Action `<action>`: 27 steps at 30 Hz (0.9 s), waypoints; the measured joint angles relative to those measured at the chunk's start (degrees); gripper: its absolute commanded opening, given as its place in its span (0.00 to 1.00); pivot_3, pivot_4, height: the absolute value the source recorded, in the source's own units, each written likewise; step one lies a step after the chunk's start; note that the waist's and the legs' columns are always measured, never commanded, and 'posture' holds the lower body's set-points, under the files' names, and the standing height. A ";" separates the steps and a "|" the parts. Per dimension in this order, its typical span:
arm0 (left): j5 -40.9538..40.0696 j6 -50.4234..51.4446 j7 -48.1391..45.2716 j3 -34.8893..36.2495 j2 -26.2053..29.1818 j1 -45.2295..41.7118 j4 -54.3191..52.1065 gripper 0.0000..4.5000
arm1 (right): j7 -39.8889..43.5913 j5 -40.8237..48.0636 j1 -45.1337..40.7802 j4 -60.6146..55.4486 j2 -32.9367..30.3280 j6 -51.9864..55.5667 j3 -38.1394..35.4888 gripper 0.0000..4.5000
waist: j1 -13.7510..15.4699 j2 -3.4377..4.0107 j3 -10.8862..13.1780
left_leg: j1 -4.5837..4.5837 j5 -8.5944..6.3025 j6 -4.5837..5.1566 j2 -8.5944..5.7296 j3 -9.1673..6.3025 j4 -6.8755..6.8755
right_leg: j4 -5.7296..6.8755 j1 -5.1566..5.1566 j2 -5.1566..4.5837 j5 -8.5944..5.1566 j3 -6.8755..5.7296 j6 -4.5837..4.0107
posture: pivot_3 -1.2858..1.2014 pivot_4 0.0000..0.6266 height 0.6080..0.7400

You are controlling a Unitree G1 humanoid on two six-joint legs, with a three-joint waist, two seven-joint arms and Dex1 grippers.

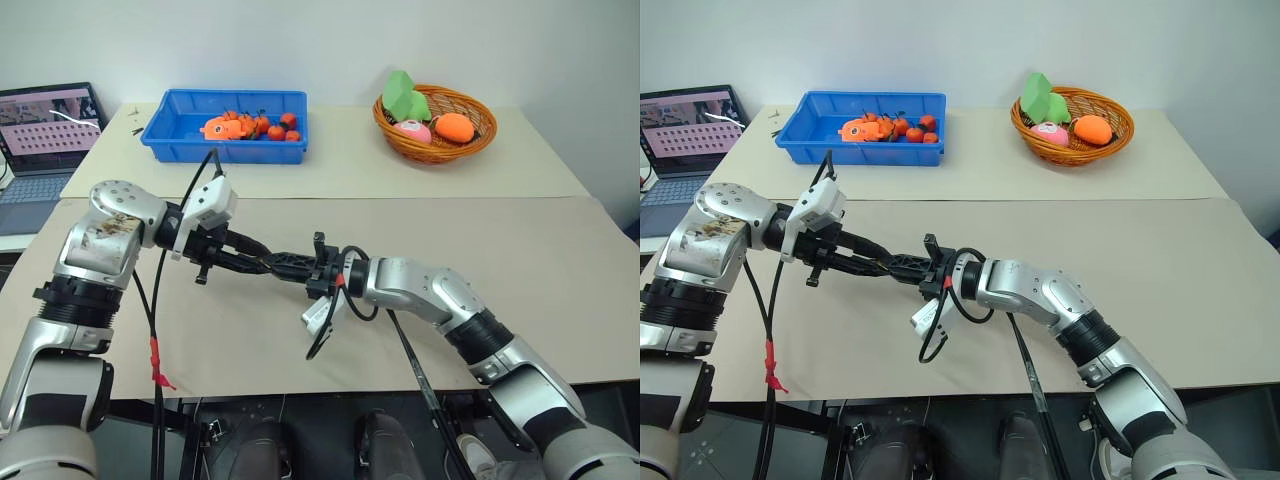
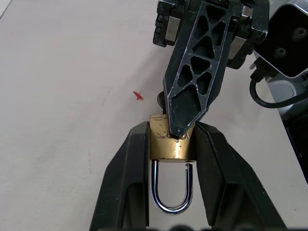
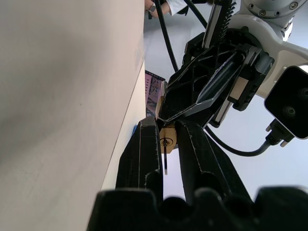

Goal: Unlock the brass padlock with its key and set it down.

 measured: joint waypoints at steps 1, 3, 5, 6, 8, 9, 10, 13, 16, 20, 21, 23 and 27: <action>0.00 0.00 0.00 0.00 0.00 0.00 0.00 0.19 | 0.02 0.03 0.00 0.00 0.00 0.00 0.01 0.02 | 0.00 0.00 0.00 | 0.00 0.00 0.00 0.00 0.00 0.00 | 0.01 0.00 0.00 0.00 0.00 0.00 | 0.52 0.24 0.43; -0.01 -0.04 0.03 0.01 0.00 0.00 0.00 0.19 | 0.05 0.10 0.00 0.01 0.00 0.01 0.02 0.02 | 0.00 0.00 0.00 | 0.00 0.00 0.00 0.00 0.00 0.01 | 0.02 0.00 0.00 -0.01 0.00 0.00 | 0.52 0.24 0.43; -0.03 -0.17 0.20 0.06 -0.01 0.00 0.00 0.19 | 0.07 0.16 0.00 0.01 0.01 0.03 0.01 0.02 | 0.00 0.00 0.00 | 0.00 0.00 0.00 0.00 0.00 0.02 | 0.03 0.00 0.00 -0.01 0.00 -0.01 | 0.52 0.24 0.43; -0.03 -0.20 0.21 0.06 -0.01 0.00 0.00 0.19 | 0.08 0.17 0.00 0.01 0.01 0.04 0.01 0.02 | 0.00 0.00 0.00 | 0.00 0.00 0.00 0.01 0.00 0.02 | 0.03 0.00 0.00 -0.01 0.00 0.00 | 0.52 0.24 0.43; -0.05 -0.22 0.19 0.06 -0.01 0.00 0.00 0.41 | 0.10 0.19 0.00 0.01 0.02 0.06 0.01 0.02 | 0.00 0.00 0.00 | 0.00 0.00 0.00 0.00 0.00 0.02 | 0.03 -0.01 0.00 -0.02 0.00 0.00 | 0.52 0.24 0.43; -0.14 -0.22 0.13 0.06 -0.02 0.01 0.00 0.47 | 0.13 0.19 0.00 0.01 0.03 0.07 0.01 0.02 | 0.00 0.00 0.00 | 0.00 0.00 0.00 0.00 0.00 0.02 | 0.03 -0.01 0.00 -0.02 0.00 0.00 | 0.52 0.24 0.43; -0.21 -0.21 0.06 0.06 -0.02 0.00 0.00 0.53 | 0.14 0.20 0.00 0.00 0.15 0.07 0.04 0.02 | 0.00 0.00 0.00 | 0.00 0.00 0.00 0.01 0.00 0.02 | 0.04 -0.01 0.00 -0.02 0.00 0.00 | 0.52 0.24 0.43; -1.19 -0.21 -0.26 0.08 -0.02 0.01 0.00 0.77 | 0.16 0.21 0.00 -0.01 0.29 0.08 0.17 0.02 | 0.00 0.00 0.00 | 0.00 0.00 0.00 0.01 0.00 0.02 | 0.04 -0.01 0.00 -0.02 0.00 -0.01 | 0.52 0.24 0.43; -1.37 -0.31 -0.22 0.09 -0.02 0.01 0.00 0.99 | 0.20 0.22 0.00 -0.01 0.29 0.08 0.17 0.02 | 0.00 0.00 0.00 | 0.00 0.00 0.00 0.01 0.00 0.02 | 0.05 -0.01 0.00 -0.03 0.00 0.00 | 0.52 0.24 0.43; -1.95 -0.21 -0.22 0.09 0.02 0.01 -0.04 0.99 | 0.29 0.32 0.00 -0.01 0.29 0.09 0.17 0.02 | -0.01 0.00 0.00 | 0.00 0.00 0.00 0.01 0.00 0.03 | 0.05 -0.01 0.00 -0.03 0.00 0.00 | 0.52 0.24 0.43; -2.06 -0.11 -0.17 0.11 0.06 0.00 -0.06 0.99 | 0.30 0.36 0.01 0.00 0.29 0.10 0.17 0.02 | -0.01 0.00 0.00 | 0.00 0.00 0.00 0.01 0.00 0.03 | 0.05 -0.01 0.00 -0.03 0.00 0.00 | 0.52 0.24 0.43; -3.18 2.40 0.45 1.19 0.10 -0.03 -0.06 0.99 | 0.34 0.42 0.13 -0.02 0.28 0.25 0.16 0.02 | -0.03 0.00 0.00 | 0.00 0.00 0.00 0.01 -0.01 0.03 | 0.05 -0.02 0.00 -0.05 0.01 0.02 | 0.52 0.24 0.43; -8.67 13.46 3.08 6.66 1.06 -3.68 2.89 0.99 | 0.58 1.36 1.16 -0.19 0.06 1.51 0.07 0.02 | -0.09 -0.01 0.00 | -0.02 0.00 0.00 0.00 -0.05 0.05 | 0.06 -0.02 0.01 -0.17 0.02 0.23 | 0.52 0.24 0.43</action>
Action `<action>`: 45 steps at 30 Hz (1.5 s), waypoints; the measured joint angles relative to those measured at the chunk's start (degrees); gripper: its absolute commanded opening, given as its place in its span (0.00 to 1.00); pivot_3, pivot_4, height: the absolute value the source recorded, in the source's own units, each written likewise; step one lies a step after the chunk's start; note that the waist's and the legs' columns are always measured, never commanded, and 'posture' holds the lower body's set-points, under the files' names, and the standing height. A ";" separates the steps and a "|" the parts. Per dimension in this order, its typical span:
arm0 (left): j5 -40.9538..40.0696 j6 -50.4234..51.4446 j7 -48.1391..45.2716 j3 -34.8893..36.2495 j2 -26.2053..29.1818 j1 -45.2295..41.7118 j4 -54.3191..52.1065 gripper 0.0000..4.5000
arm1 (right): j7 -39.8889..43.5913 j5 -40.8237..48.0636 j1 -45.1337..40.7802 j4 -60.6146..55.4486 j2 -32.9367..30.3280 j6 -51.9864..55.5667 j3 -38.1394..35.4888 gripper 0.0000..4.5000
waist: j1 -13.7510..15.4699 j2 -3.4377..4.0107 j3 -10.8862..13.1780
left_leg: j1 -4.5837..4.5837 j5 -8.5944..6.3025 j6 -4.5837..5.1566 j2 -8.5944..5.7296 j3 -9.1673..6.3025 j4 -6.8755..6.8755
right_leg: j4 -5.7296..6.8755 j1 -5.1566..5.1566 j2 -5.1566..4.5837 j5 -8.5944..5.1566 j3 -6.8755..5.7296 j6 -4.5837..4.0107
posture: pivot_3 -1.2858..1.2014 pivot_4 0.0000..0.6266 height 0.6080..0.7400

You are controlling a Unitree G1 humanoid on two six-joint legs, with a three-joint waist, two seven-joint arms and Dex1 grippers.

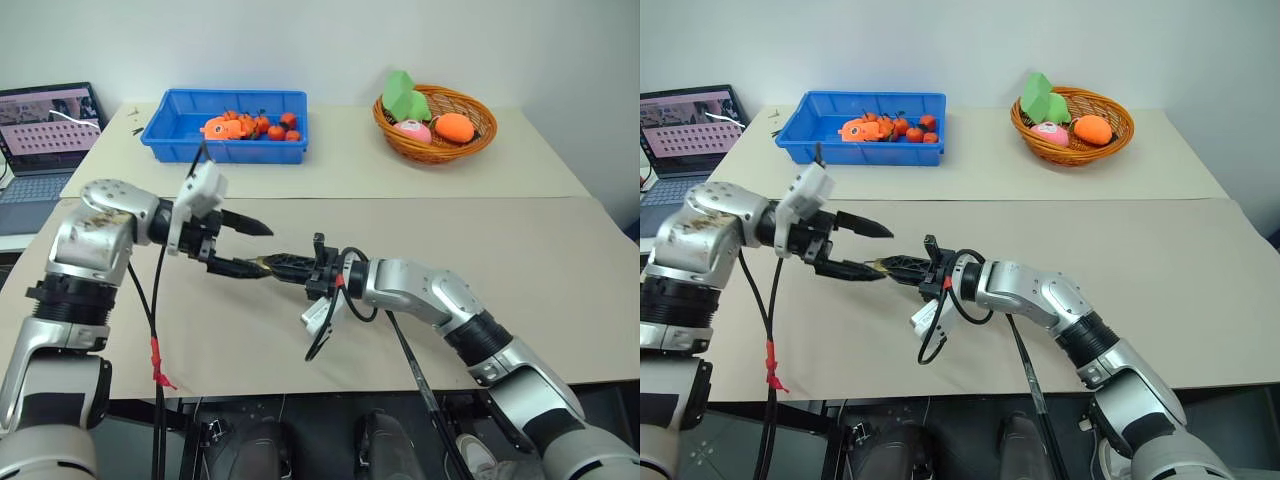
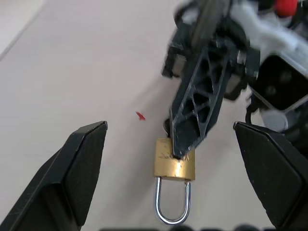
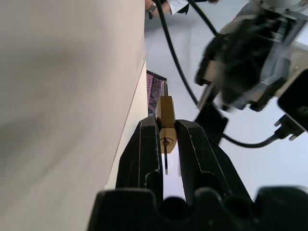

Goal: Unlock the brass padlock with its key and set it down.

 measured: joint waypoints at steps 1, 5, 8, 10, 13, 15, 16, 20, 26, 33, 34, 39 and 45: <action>-1.20 2.66 0.99 2.33 0.85 -1.08 2.22 0.99 | 0.16 0.13 0.32 -0.31 -0.20 0.66 -0.19 0.02 | -0.16 0.00 0.00 | 0.02 0.00 0.00 0.00 0.01 0.00 | 0.02 0.00 0.00 -0.02 0.03 0.02 | 0.52 0.24 0.43; -2.75 9.21 4.14 7.43 3.10 0.25 9.60 0.99 | 0.73 1.06 1.80 -1.10 -1.48 3.01 -2.06 0.02 | -0.76 0.00 0.00 | 0.12 0.00 0.00 -0.05 0.02 0.00 | 0.11 0.02 -0.01 -0.16 0.15 0.03 | 0.52 0.24 0.43; -3.90 13.12 5.90 8.14 2.45 6.23 10.54 0.94 | 0.87 1.31 2.66 -2.52 -1.57 4.74 -2.94 0.02 | -0.99 0.00 0.00 | 0.11 -0.01 0.00 -0.05 0.00 0.00 | 0.22 0.02 0.00 -0.18 0.22 0.03 | 0.52 0.24 0.43; -5.39 17.15 8.48 9.54 0.19 9.41 11.13 0.85 | 0.98 1.41 3.43 -3.58 -1.57 5.87 -3.45 0.02 | -0.98 0.00 0.00 | 0.07 -0.01 -0.01 -0.07 -0.03 0.01 | 0.21 0.01 0.02 -0.20 0.28 0.04 | 0.52 0.24 0.43; -7.14 20.57 10.74 10.00 -2.20 12.71 10.17 0.62 | 1.49 1.97 3.52 -4.68 -1.57 6.83 -4.03 0.02 | -0.96 -0.01 0.01 | 0.04 -0.01 -0.01 -0.10 -0.07 0.06 | 0.20 0.02 0.02 -0.20 0.32 0.05 | 0.52 0.24 0.43; -9.68 24.02 13.01 11.09 -5.58 14.31 7.26 0.46 | 2.02 2.40 3.74 -6.19 -1.52 7.64 -4.29 0.02 | -0.72 -0.01 0.00 | 0.04 -0.01 -0.01 -0.11 -0.11 0.08 | 0.17 0.04 0.03 -0.13 0.35 -0.08 | 0.52 0.24 0.43; -10.94 25.29 13.85 11.43 -6.85 14.35 6.59 0.38 | 2.11 2.41 3.96 -6.83 -1.47 7.84 -4.28 0.02 | -0.66 -0.01 0.00 | 0.04 -0.01 -0.01 -0.12 -0.11 0.09 | 0.14 0.04 0.03 -0.10 0.36 -0.13 | 0.52 0.24 0.43; -13.68 27.36 15.84 11.78 -9.38 15.04 3.65 0.08 | 2.62 2.49 5.80 -8.18 -1.35 8.02 -4.07 0.02 | -0.74 -0.02 0.00 | 0.09 -0.01 -0.01 -0.14 -0.08 0.09 | 0.11 0.05 0.02 -0.05 0.42 -0.27 | 0.52 0.24 0.43; -14.41 27.73 14.58 8.75 -8.47 15.67 -1.16 0.01 | 3.37 2.61 6.25 -8.27 -1.46 8.23 -4.06 0.02 | -1.04 -0.02 0.00 | 0.17 -0.02 -0.04 -0.13 -0.06 0.09 | 0.14 0.04 0.02 -0.08 0.47 -0.34 | 0.52 0.24 0.43; -15.37 27.18 12.12 7.29 -6.13 15.79 -2.45 0.01 | 3.40 2.64 6.25 -8.30 -1.50 8.28 -4.07 0.02 | -0.91 -0.02 0.00 | 0.17 -0.04 -0.05 -0.15 -0.06 0.09 | 0.14 0.04 0.02 -0.12 0.47 -0.37 | 0.52 0.24 0.43; -15.20 26.48 12.13 7.11 -6.13 15.49 -1.64 0.01 | 3.38 2.64 6.25 -8.30 -1.50 8.28 -4.07 0.02 | -0.87 -0.02 0.00 | 0.17 -0.04 -0.05 -0.15 -0.06 0.09 | 0.15 0.04 0.02 -0.12 0.47 -0.36 | 0.52 0.24 0.43; -12.97 22.48 13.06 6.65 -6.24 13.29 4.06 0.01 | 3.32 2.73 6.25 -8.30 -1.68 7.80 -4.07 0.02 | -0.90 -0.02 0.00 | 0.16 -0.04 -0.05 -0.15 -0.06 0.09 | 0.15 0.03 0.02 -0.13 0.47 -0.36 | 0.52 0.24 0.43; -11.34 20.26 13.12 6.26 -6.37 11.80 6.53 0.01 | 3.66 3.35 6.25 -8.41 -1.86 6.75 -4.00 0.02 | -0.89 -0.02 0.00 | 0.14 -0.05 -0.04 -0.16 -0.06 0.09 | 0.14 0.03 0.01 -0.14 0.46 -0.35 | 0.52 0.24 0.43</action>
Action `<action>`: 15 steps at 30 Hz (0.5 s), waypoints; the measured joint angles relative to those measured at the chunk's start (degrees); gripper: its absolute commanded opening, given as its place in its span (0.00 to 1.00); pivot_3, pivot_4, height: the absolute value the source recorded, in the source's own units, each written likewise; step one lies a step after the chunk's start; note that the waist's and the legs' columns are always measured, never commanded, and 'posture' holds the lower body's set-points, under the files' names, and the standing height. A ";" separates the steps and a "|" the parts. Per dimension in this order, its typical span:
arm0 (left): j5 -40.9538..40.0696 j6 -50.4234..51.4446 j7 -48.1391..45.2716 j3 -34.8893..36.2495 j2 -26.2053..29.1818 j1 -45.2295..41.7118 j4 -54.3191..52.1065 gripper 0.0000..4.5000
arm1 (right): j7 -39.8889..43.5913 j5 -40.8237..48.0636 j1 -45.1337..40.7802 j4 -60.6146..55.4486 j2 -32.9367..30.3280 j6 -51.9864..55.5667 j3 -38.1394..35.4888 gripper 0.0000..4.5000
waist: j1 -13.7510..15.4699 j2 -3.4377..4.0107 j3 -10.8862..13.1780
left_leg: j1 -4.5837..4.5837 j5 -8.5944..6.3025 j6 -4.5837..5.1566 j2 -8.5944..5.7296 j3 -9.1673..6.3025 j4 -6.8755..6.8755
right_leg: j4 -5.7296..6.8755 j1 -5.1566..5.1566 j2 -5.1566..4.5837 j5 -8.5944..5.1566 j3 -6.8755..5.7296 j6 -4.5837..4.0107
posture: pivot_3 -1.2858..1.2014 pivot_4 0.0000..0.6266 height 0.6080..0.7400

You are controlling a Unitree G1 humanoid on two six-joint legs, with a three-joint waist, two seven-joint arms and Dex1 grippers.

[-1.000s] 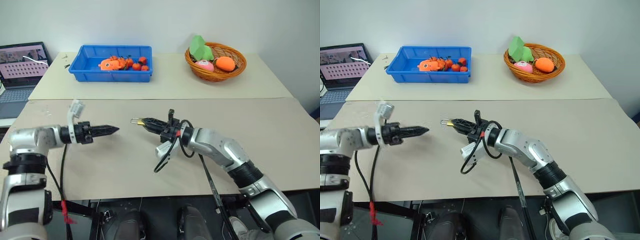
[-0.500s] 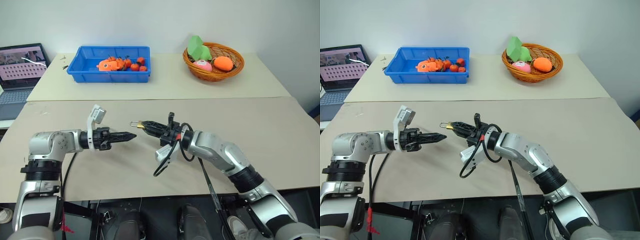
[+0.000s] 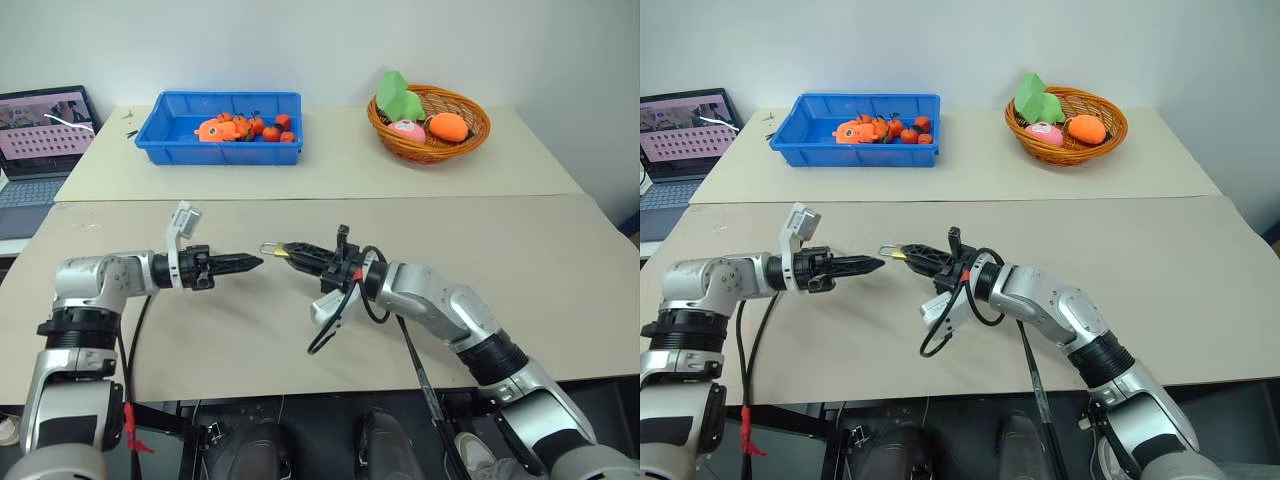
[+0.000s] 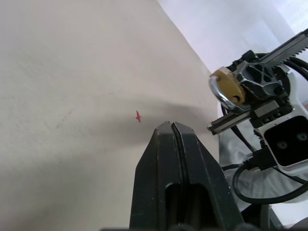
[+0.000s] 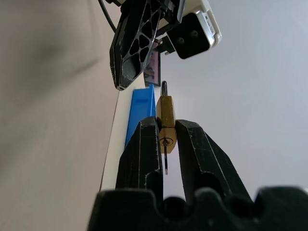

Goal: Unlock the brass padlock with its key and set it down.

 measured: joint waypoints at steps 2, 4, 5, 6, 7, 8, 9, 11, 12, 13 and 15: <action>-0.06 0.14 -0.17 -0.14 -0.21 -0.60 -0.30 0.01 | 0.09 -0.01 0.17 0.00 -0.05 -0.80 0.36 0.02 | 0.02 0.00 0.00 | 0.01 0.00 0.00 0.00 0.00 0.00 | 0.00 0.00 0.00 0.00 0.00 0.00 | 0.52 0.24 0.43; -0.09 0.24 -0.18 -0.27 -0.31 -0.71 -0.77 0.01 | 0.09 -0.01 0.31 0.01 -0.05 -1.21 0.65 0.02 | -0.02 0.00 0.00 | 0.01 0.00 0.00 0.00 0.00 0.00 | 0.01 0.00 0.00 0.00 0.01 0.00 | 0.52 0.24 0.43; -0.11 0.37 -0.08 -0.29 -0.52 -0.73 -1.09 0.01 | 0.09 -0.02 0.33 0.02 0.00 -1.26 0.81 0.02 | -0.05 0.00 0.00 | 0.01 0.00 0.00 0.00 0.00 0.00 | 0.01 0.00 0.00 0.00 0.01 0.00 | 0.52 0.24 0.43; -0.21 0.83 0.06 -0.30 -0.76 -0.73 -1.66 0.01 | 0.09 -0.02 0.33 0.02 0.11 -1.26 0.90 0.02 | -0.04 0.00 0.00 | 0.01 0.00 0.00 0.01 0.00 0.00 | 0.01 0.00 0.00 0.00 0.01 0.00 | 0.52 0.24 0.43; -0.42 1.27 0.11 -0.30 -1.00 -0.73 -2.12 0.01 | 0.09 -0.02 0.33 0.03 0.20 -1.26 1.05 0.02 | -0.03 0.00 0.00 | 0.01 0.00 0.00 0.00 0.00 0.00 | 0.01 0.00 0.00 0.00 0.01 0.00 | 0.52 0.24 0.43; -0.61 1.89 0.44 -0.31 -1.15 -0.73 -2.77 0.01 | 0.07 -0.01 0.32 0.02 0.31 -1.29 1.13 0.02 | -0.03 0.00 0.00 | 0.00 0.00 0.00 0.00 0.00 0.00 | 0.01 0.00 0.00 0.00 0.01 0.00 | 0.52 0.24 0.43; -0.71 2.61 0.68 -0.30 -1.14 -0.72 -3.34 0.01 | -0.01 0.04 0.32 0.01 0.39 -1.49 1.23 0.02 | -0.05 0.00 0.00 | 0.01 0.00 0.00 0.00 0.00 0.00 | 0.01 0.00 0.00 0.00 0.01 0.00 | 0.52 0.24 0.43; -1.00 3.44 1.01 -0.28 -1.01 -0.72 -4.33 0.01 | -0.33 0.29 0.31 0.01 0.45 -1.70 1.24 0.02 | -0.05 0.00 0.00 | 0.01 0.00 0.00 0.01 0.00 0.00 | 0.01 0.00 0.00 0.00 0.01 0.00 | 0.52 0.24 0.43; -1.11 3.73 1.03 -0.26 -0.89 -0.72 -4.52 0.01 | -0.36 0.53 0.31 0.01 0.44 -1.75 1.24 0.02 | -0.05 0.00 0.00 | 0.02 0.00 0.00 0.01 0.00 0.00 | 0.01 0.00 0.00 0.00 0.01 0.00 | 0.52 0.24 0.43; -1.21 3.90 1.05 -0.24 -0.81 -0.72 -4.64 0.01 | -0.39 0.68 0.31 0.05 0.44 -1.81 1.24 0.02 | -0.04 0.00 0.00 | 0.02 0.00 0.00 0.00 0.00 0.00 | 0.01 0.00 0.00 0.00 0.01 0.00 | 0.52 0.24 0.43; -1.39 4.22 1.05 -0.21 -0.75 -0.72 -4.64 0.01 | -0.43 0.84 0.30 0.10 0.44 -1.92 1.24 0.02 | -0.02 0.00 0.00 | 0.02 0.00 0.00 0.01 0.00 0.00 | 0.01 0.00 0.00 0.00 0.01 0.00 | 0.52 0.24 0.43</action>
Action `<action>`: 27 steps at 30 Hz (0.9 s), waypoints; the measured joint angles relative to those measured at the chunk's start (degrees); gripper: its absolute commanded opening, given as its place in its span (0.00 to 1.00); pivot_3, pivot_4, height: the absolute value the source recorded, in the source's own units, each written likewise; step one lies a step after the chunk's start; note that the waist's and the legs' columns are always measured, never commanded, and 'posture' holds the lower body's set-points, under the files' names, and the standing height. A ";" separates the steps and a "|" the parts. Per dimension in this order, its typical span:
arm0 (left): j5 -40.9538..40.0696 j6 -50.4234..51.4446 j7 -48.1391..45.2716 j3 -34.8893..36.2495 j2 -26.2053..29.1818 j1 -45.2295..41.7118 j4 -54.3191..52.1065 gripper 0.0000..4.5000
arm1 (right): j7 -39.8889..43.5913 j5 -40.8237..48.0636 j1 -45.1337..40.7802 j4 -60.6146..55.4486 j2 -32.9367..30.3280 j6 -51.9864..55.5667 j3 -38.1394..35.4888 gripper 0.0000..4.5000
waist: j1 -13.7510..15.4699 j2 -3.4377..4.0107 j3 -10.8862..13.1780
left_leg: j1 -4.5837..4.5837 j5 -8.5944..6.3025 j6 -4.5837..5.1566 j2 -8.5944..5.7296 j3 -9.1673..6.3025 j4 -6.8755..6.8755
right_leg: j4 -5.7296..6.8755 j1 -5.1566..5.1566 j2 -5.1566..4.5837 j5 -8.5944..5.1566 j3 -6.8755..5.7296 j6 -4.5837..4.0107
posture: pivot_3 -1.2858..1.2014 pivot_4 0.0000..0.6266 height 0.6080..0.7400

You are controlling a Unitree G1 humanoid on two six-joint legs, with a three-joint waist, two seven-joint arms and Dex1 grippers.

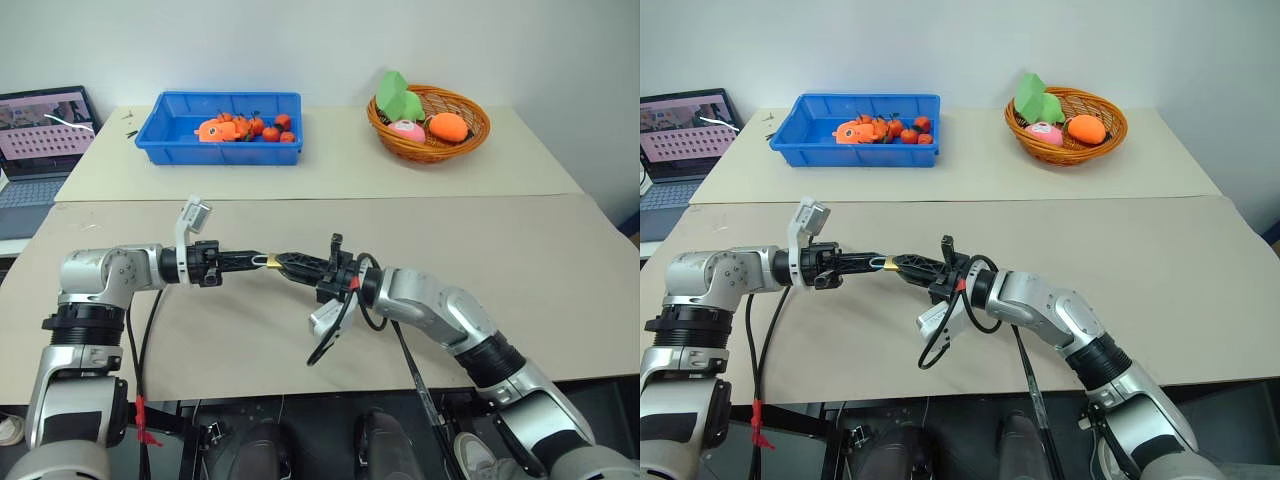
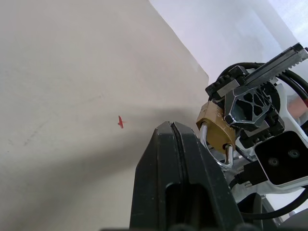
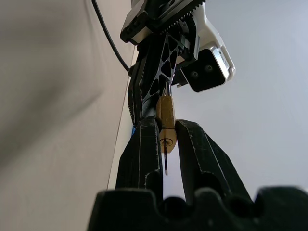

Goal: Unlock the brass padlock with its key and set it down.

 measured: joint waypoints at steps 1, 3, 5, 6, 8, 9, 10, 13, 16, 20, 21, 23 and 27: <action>-0.05 0.10 0.00 0.00 0.04 0.00 0.00 0.01 | 0.00 0.06 0.00 0.03 0.00 -0.05 0.00 0.02 | 0.00 0.00 0.00 | 0.00 0.00 0.00 0.00 0.00 0.00 | 0.00 0.00 0.00 0.00 0.00 0.00 | 0.52 0.24 0.43; -0.06 0.13 0.00 0.00 0.07 0.00 0.00 0.01 | -0.12 0.12 -0.06 0.21 0.00 -0.15 0.06 0.02 | 0.00 0.00 0.00 | 0.00 0.00 0.00 0.00 0.00 0.00 | 0.00 0.00 0.00 0.00 0.00 0.00 | 0.52 0.24 0.43; -0.05 0.13 0.08 0.00 0.12 0.00 0.00 0.01 | -0.34 0.18 -0.16 0.58 0.00 -0.30 0.17 0.02 | -0.01 0.00 0.00 | 0.00 0.00 0.00 0.00 0.00 0.00 | 0.00 0.00 0.00 0.00 0.00 0.00 | 0.52 0.24 0.43; -0.05 0.13 0.13 0.00 0.12 0.00 0.00 0.01 | -0.44 0.18 -0.17 0.72 0.00 -0.35 0.22 0.02 | -0.01 0.00 0.00 | 0.00 0.00 0.00 0.00 0.00 0.00 | 0.00 0.00 0.00 0.00 0.00 0.00 | 0.52 0.24 0.43; -0.05 0.13 0.34 0.00 0.12 0.00 0.01 0.01 | -1.05 0.15 -0.19 1.27 0.00 -0.45 0.46 0.02 | -0.01 0.00 0.00 | 0.00 0.00 0.00 0.00 0.00 0.00 | 0.00 0.00 0.00 0.00 0.00 0.00 | 0.52 0.24 0.43; -0.05 0.13 0.40 0.00 0.12 0.00 0.01 0.01 | -1.26 0.15 -0.19 1.46 -0.01 -0.50 0.53 0.02 | -0.01 0.00 0.00 | 0.00 0.00 0.00 0.00 0.00 0.00 | 0.00 0.00 0.00 0.00 0.00 0.00 | 0.52 0.24 0.43; -0.05 0.13 0.51 0.00 0.12 0.00 0.01 0.01 | -1.48 0.15 -0.20 1.72 -0.01 -0.58 0.62 0.02 | -0.01 0.00 0.00 | 0.00 0.00 0.00 0.00 0.00 0.00 | 0.00 0.00 0.00 0.00 0.00 0.00 | 0.52 0.24 0.43; -0.05 0.13 0.83 0.00 0.12 0.00 0.02 0.01 | -2.18 0.04 -0.32 2.50 -0.15 -0.98 0.76 0.02 | -0.01 0.00 0.00 | 0.00 0.00 0.00 0.00 0.00 0.00 | 0.00 0.00 0.00 0.00 0.00 0.00 | 0.52 0.24 0.43; -0.05 0.13 1.43 0.06 0.12 0.00 0.02 0.01 | -2.64 -0.24 -0.70 3.94 -0.32 -1.13 0.78 0.02 | -0.02 0.00 0.00 | 0.00 0.00 0.00 0.00 0.00 0.00 | 0.00 0.00 0.00 0.00 0.00 0.00 | 0.52 0.24 0.43; -0.06 0.13 1.87 0.12 0.15 -0.01 0.01 0.01 | -2.54 -0.38 -1.54 5.70 -0.53 -0.86 0.75 0.02 | -0.04 0.00 0.00 | 0.00 0.00 0.00 0.00 0.00 0.00 | 0.00 0.00 0.00 0.00 0.00 -0.01 | 0.52 0.24 0.43; -0.18 0.12 1.86 0.13 0.14 -0.05 0.01 0.01 | -2.43 -0.40 -1.77 6.10 -0.51 -0.67 0.76 0.02 | -0.04 0.00 0.00 | 0.00 0.00 0.00 0.00 0.00 0.00 | 0.00 0.00 0.00 0.00 0.00 -0.01 | 0.52 0.24 0.43; -0.47 0.10 1.86 0.13 0.14 -0.15 0.00 0.01 | -2.41 -0.41 -2.21 6.58 -0.38 -0.25 0.76 0.02 | -0.04 0.00 0.00 | 0.00 0.00 0.00 0.00 0.00 0.00 | 0.00 0.00 0.00 0.00 0.00 -0.01 | 0.52 0.24 0.43; -0.59 0.00 1.94 0.27 0.16 -0.55 0.00 0.01 | -2.42 -0.45 -2.67 6.62 -0.34 -0.06 0.75 0.02 | -0.02 0.00 0.00 | 0.00 0.00 0.00 0.00 0.00 0.00 | 0.00 0.00 0.00 0.00 0.00 -0.01 | 0.52 0.24 0.43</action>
